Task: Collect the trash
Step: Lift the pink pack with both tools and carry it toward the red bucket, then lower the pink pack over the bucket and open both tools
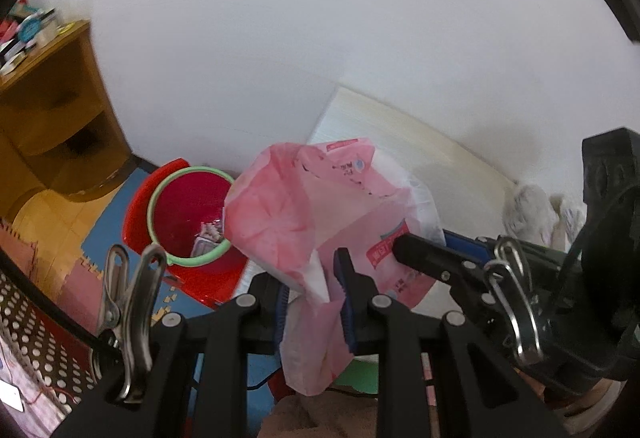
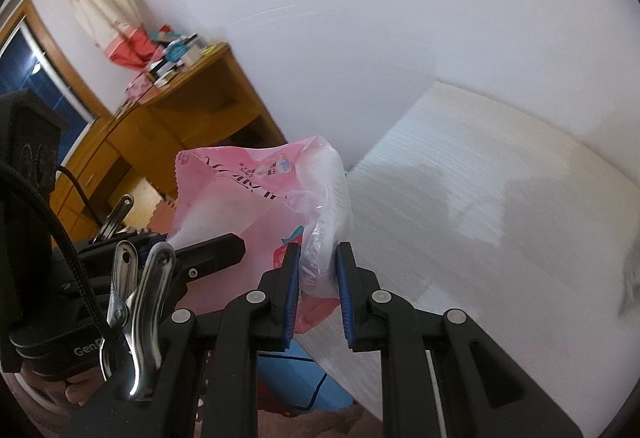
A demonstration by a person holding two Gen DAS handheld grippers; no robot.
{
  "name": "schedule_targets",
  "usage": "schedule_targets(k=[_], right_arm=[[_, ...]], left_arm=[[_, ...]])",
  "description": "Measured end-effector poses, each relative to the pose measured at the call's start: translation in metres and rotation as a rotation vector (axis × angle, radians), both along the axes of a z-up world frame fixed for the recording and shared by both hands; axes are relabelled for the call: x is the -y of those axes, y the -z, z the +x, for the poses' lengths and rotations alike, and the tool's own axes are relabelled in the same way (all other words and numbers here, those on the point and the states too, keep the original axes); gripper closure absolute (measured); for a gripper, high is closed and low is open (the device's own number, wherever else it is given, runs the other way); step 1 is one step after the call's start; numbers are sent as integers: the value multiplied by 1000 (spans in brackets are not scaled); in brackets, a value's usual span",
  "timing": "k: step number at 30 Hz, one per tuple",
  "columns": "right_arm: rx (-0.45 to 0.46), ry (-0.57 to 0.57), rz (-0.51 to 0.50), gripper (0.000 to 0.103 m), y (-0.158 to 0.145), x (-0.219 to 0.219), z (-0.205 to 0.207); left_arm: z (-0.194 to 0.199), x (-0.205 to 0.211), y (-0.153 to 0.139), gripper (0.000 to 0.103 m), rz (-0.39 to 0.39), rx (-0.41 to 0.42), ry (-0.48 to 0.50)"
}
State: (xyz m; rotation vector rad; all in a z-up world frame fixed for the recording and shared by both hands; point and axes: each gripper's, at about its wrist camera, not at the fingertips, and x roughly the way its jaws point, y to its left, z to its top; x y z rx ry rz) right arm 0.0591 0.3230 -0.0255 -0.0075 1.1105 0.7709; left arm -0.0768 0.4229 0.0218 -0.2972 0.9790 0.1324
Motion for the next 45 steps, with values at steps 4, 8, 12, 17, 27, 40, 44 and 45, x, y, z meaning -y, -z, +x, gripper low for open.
schedule_targets(k=[4,8,12,17,27,40,44,45], right_arm=[[-1,-65,7,84,1,-27,15],[6,-136,21,84,1,-56,26],[13,-197,27,84,3,-81,34],[0,-253,25,84,11,-110,42],[-53,-283,-25,84,40,-169,58],[-140,-248,-131,84,101,-209,75],[-152,-239,-180,84,119,-219,85],[-156,-230,-195,84,123,-223,88]], left_arm=[[1,-17,-4,81,12,3,-73],[1,-35,-5,81,28,8,-134],[4,-60,-3,81,15,8,-195],[10,-89,0,81,26,2,-243],[27,-146,23,81,-15,-37,-257],[59,-192,81,81,-47,-95,-187],[70,-200,100,81,-70,-101,-162],[71,-202,104,81,-77,-102,-157]])
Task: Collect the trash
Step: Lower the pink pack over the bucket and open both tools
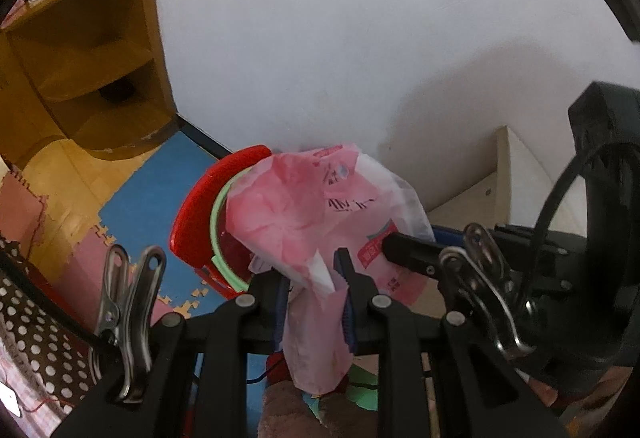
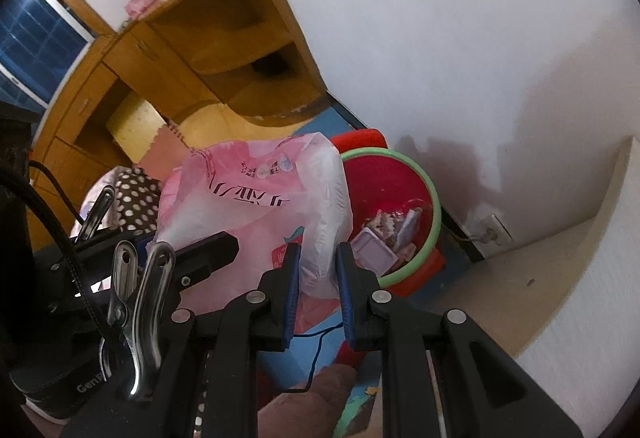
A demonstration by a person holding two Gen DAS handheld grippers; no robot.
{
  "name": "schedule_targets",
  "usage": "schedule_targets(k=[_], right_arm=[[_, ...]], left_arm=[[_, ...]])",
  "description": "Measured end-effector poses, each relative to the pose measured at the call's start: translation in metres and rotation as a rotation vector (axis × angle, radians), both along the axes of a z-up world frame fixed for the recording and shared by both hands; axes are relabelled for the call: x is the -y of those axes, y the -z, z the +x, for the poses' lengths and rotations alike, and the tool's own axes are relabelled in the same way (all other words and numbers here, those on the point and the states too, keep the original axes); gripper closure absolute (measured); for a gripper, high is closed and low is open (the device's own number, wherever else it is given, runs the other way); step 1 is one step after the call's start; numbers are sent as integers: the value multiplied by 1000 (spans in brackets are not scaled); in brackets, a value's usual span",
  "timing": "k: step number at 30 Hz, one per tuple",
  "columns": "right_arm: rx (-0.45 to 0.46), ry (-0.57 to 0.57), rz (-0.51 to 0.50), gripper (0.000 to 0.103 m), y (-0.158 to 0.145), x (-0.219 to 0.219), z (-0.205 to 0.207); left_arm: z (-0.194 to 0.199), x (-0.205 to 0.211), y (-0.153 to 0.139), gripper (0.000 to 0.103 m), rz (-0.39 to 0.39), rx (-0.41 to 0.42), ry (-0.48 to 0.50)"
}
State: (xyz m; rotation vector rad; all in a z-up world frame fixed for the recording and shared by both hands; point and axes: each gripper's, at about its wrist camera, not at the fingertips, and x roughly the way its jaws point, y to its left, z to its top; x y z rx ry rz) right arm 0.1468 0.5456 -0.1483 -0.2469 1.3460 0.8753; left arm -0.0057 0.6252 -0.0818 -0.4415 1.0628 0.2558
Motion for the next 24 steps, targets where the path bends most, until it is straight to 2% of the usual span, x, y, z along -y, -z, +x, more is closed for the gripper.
schedule_targets(k=[11,18,24], right_arm=[[-11,24,-116,84,36,-20,27],[-34,64,-177,84,59,-29,46],[-56,96,-208,84,77,-29,60]], left_arm=[[28,-23,52,81,-91,-36,35],[54,-37,83,81,-122,-57,66],[68,-45,99,81,-134,-65,75]])
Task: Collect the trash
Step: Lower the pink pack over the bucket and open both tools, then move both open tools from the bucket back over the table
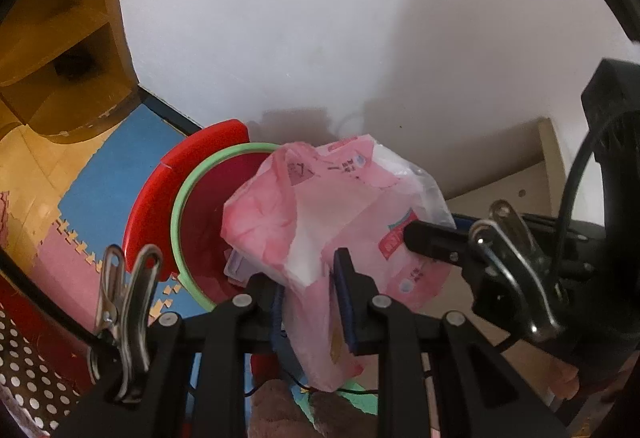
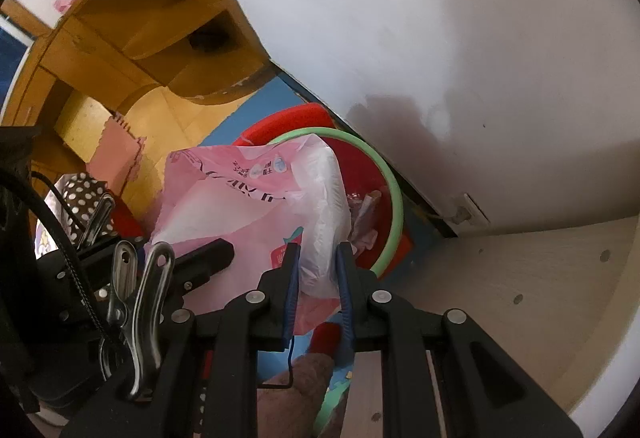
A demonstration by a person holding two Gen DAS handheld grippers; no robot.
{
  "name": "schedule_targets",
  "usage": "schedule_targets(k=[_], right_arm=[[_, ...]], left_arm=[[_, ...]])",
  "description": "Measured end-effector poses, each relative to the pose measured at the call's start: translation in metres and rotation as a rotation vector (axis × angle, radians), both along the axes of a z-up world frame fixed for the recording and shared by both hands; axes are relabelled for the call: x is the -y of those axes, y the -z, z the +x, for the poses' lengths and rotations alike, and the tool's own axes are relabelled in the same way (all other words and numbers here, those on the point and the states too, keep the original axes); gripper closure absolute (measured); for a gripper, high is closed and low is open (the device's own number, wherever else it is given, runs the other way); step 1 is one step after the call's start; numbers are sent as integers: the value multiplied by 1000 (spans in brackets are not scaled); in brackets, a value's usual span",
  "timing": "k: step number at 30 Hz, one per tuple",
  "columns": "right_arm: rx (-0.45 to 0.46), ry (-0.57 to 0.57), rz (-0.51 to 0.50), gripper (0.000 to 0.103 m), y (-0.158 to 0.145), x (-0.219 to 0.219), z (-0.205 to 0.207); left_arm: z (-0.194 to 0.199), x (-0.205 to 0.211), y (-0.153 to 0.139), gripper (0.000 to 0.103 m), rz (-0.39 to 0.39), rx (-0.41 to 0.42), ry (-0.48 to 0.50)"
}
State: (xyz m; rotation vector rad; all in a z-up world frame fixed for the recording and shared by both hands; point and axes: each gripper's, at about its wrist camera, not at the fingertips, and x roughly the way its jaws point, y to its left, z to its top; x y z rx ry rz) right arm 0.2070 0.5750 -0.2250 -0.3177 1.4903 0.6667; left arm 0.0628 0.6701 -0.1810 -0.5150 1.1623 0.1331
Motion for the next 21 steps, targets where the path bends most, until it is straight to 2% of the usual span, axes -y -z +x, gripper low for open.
schedule_targets(k=[5,10,14,21], right_arm=[[-15,37,-11,84,12,2,8],[-45,71,-18,83,19,5,13],[-60,92,-7,79,22,7,18],[-41,69,6,79,16,5,14]], left_arm=[[5,-3,6,78,-3,-11,0],[6,-6,10,69,16,-33,-5],[5,-8,10,68,22,-42,-8],[6,-6,10,67,31,-44,0]])
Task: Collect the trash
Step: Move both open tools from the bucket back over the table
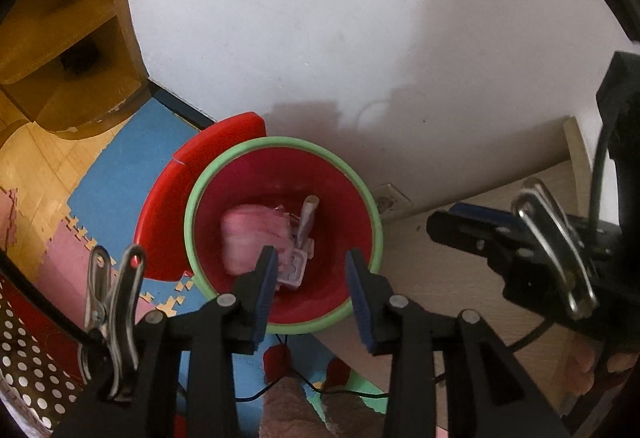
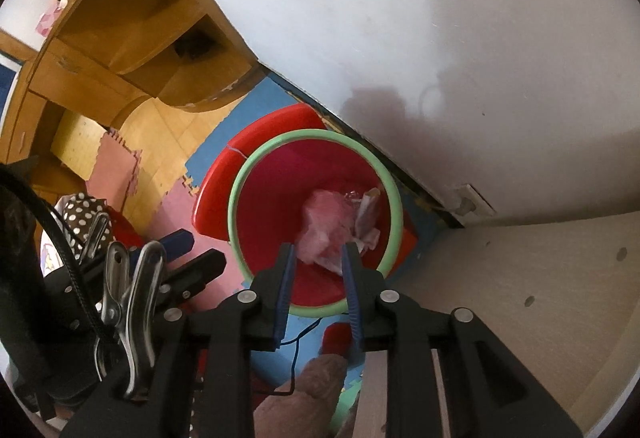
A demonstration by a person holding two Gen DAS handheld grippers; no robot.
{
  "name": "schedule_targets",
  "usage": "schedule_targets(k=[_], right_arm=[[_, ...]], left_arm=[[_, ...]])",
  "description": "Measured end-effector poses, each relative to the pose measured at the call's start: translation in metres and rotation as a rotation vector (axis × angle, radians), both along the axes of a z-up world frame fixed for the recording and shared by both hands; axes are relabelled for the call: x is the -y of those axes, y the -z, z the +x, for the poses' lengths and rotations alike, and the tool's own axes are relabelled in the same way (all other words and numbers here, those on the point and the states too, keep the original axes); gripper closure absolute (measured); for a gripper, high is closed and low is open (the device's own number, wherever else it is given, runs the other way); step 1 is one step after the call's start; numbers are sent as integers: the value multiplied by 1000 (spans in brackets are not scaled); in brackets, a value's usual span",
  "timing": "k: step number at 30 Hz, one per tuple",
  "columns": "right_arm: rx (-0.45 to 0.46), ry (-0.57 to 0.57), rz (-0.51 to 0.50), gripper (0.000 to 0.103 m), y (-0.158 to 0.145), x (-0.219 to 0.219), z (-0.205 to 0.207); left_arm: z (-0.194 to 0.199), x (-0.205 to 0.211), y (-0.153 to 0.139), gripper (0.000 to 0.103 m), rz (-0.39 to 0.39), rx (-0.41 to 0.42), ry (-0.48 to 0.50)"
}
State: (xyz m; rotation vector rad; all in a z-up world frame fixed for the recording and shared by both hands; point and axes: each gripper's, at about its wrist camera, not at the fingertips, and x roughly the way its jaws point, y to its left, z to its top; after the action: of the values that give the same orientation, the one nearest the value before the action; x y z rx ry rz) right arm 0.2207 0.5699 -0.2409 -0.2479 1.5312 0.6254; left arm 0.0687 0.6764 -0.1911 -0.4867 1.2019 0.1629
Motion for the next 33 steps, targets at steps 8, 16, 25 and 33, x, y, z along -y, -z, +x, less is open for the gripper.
schedule_targets(k=[8,16,25,33], right_arm=[[0,19,29,79,-14,3,-6],[15,56,54,79,-30,12,-20],[47,115,102,79,-57,36,-40],[94,146,140,79,-87,56,-61]], left_arm=[[-6,6,-7,67,6,3,27],[-17,17,-14,67,1,7,42],[-31,42,-33,67,15,28,99],[-51,64,-58,67,43,58,140]])
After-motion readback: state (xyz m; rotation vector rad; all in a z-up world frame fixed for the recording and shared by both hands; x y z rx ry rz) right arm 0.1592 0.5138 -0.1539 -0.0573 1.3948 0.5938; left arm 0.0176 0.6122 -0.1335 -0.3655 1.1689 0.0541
